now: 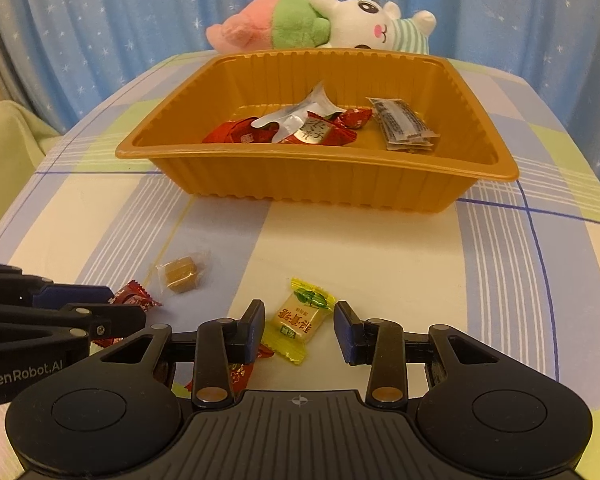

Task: Organize snacks
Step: 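Grasp the yellow-green candy with the right gripper while the left gripper holds the red packet, then carry both candies over the orange tray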

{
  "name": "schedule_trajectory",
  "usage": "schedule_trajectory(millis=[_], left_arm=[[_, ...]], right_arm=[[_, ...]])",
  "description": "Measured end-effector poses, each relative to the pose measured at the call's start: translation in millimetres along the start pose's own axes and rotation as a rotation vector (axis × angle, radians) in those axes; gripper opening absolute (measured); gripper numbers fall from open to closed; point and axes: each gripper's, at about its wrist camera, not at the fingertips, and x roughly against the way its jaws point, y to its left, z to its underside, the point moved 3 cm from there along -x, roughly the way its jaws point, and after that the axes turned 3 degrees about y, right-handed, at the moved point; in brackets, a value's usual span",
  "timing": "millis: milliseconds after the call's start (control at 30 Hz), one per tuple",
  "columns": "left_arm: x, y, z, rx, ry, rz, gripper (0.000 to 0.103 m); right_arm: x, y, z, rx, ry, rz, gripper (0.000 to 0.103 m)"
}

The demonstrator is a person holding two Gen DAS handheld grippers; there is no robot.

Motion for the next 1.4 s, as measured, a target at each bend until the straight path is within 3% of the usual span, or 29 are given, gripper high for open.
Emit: schedule_trajectory(millis=[100, 133, 433, 867, 1400], left_arm=[[1, 0, -1, -0.002, -0.004, 0.002, 0.023], [1, 0, -1, -0.002, -0.005, 0.002, 0.023], [6, -1, -4, -0.005, -0.014, 0.005, 0.023], [30, -7, -28, -0.019, -0.081, 0.024, 0.023], [37, -9, -94, -0.031, -0.175, 0.052, 0.023]], right_arm=[[1, 0, 2, 0.013, 0.002, -0.021, 0.033], [1, 0, 3, 0.015, 0.006, -0.035, 0.025], [11, -12, 4, -0.007, 0.006, -0.069, 0.023], [48, -44, -17, -0.095, -0.071, -0.107, 0.023], [72, -79, -71, -0.161, -0.182, -0.123, 0.023]])
